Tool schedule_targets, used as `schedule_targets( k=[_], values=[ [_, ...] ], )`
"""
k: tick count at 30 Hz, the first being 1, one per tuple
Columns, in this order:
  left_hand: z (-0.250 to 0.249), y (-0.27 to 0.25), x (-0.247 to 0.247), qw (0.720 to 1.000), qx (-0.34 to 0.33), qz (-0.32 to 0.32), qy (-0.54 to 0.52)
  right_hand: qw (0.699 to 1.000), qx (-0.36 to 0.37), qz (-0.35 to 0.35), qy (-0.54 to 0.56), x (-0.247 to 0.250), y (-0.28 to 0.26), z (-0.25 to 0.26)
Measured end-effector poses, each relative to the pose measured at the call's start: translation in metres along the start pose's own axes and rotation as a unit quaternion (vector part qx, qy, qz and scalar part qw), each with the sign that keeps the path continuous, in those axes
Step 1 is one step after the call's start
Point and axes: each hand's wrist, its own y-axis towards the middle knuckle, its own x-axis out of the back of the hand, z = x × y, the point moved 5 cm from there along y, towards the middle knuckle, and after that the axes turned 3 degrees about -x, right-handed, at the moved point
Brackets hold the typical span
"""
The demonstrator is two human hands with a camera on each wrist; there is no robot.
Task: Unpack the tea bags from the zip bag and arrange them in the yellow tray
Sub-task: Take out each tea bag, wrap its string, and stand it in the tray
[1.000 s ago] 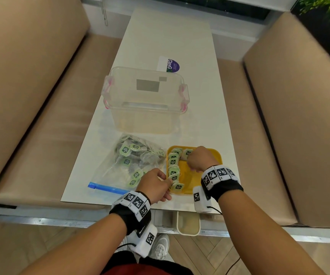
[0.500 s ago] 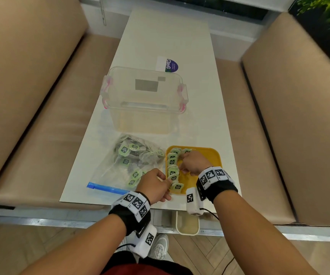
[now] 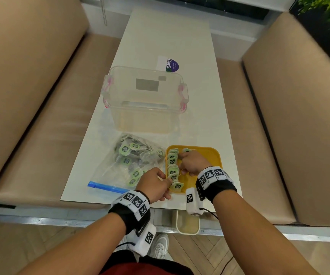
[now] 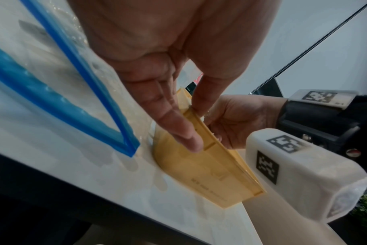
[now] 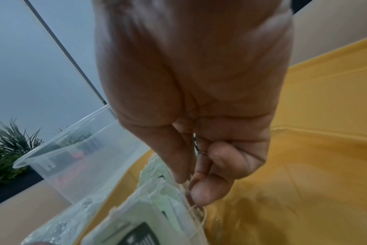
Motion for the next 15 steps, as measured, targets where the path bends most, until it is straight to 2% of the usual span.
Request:
schedule_targets(
  k=[5,10,12,15],
  values=[
    [-0.008,-0.013,0.013,1.0,0.009,-0.008,-0.009,0.998,-0.014,-0.02,0.053,0.005,-0.003,-0.006],
    [0.0,-0.037,0.072,1.0,0.019,0.0,-0.014,0.998,-0.035,-0.049,-0.029,0.016,-0.012,-0.012],
    [0.015,-0.049,0.103,0.999,0.035,0.006,0.03,0.991,-0.015,-0.098,-0.09,0.024,-0.024,-0.009],
    [0.043,-0.062,0.137,0.989,0.061,0.008,0.136,0.981,0.076,-0.152,-0.094,0.017,-0.058,0.015]
  ],
)
